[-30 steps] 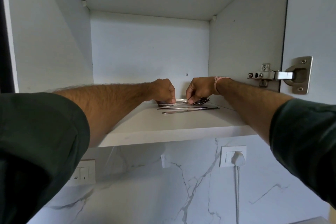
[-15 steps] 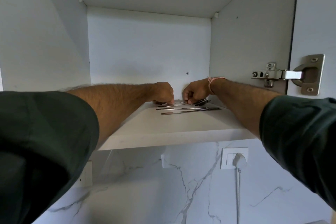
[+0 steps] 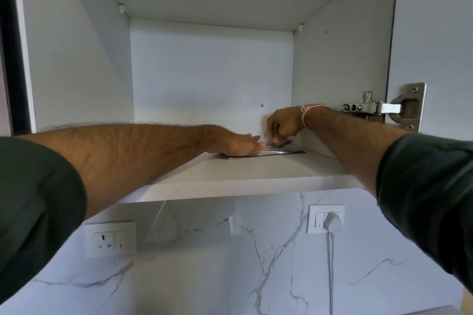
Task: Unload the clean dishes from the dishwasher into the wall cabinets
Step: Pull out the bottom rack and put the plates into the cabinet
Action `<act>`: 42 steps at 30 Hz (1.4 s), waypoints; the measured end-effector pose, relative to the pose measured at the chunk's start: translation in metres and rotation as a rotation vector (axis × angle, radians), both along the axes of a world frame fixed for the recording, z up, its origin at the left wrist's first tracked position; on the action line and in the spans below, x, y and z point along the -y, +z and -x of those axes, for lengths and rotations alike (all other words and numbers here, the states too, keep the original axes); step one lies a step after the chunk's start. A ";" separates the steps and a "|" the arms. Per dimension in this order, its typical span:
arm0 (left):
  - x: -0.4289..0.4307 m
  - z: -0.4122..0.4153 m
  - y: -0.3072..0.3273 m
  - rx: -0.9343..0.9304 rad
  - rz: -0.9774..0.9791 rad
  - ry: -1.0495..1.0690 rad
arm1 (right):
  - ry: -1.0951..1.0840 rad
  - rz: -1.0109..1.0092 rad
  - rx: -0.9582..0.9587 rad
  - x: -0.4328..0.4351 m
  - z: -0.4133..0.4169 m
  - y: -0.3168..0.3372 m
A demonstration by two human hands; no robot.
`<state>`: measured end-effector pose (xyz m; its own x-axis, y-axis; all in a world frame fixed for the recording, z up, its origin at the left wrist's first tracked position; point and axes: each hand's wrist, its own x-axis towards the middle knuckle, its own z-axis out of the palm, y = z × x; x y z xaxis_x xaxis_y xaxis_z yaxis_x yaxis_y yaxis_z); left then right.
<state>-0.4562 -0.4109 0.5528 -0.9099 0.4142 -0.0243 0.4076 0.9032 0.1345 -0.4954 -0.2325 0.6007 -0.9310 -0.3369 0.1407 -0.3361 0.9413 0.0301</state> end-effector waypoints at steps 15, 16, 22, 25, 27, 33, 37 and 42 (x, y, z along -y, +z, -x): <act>0.016 0.017 -0.007 -0.144 0.033 -0.091 | 0.121 0.128 0.156 0.000 -0.040 -0.005; 0.016 0.016 -0.006 -0.145 0.030 -0.101 | 0.134 0.115 0.125 0.001 -0.039 -0.007; 0.017 0.012 -0.005 -0.165 0.005 -0.118 | 0.159 0.090 -0.044 -0.001 -0.038 -0.014; 0.017 0.008 -0.004 -0.201 -0.013 -0.108 | 0.166 0.080 -0.066 -0.002 -0.044 -0.016; 0.018 0.003 -0.003 -0.243 -0.054 -0.092 | 0.156 0.103 -0.116 -0.001 -0.049 -0.017; 0.021 -0.025 0.000 -0.290 -0.154 0.055 | 0.131 0.103 -0.239 0.002 -0.067 -0.015; 0.023 -0.049 -0.006 -0.281 -0.155 0.151 | 0.100 -0.003 -0.241 0.004 -0.087 -0.020; 0.023 -0.086 -0.008 -0.268 -0.144 0.263 | 0.089 -0.037 -0.248 0.007 -0.114 -0.029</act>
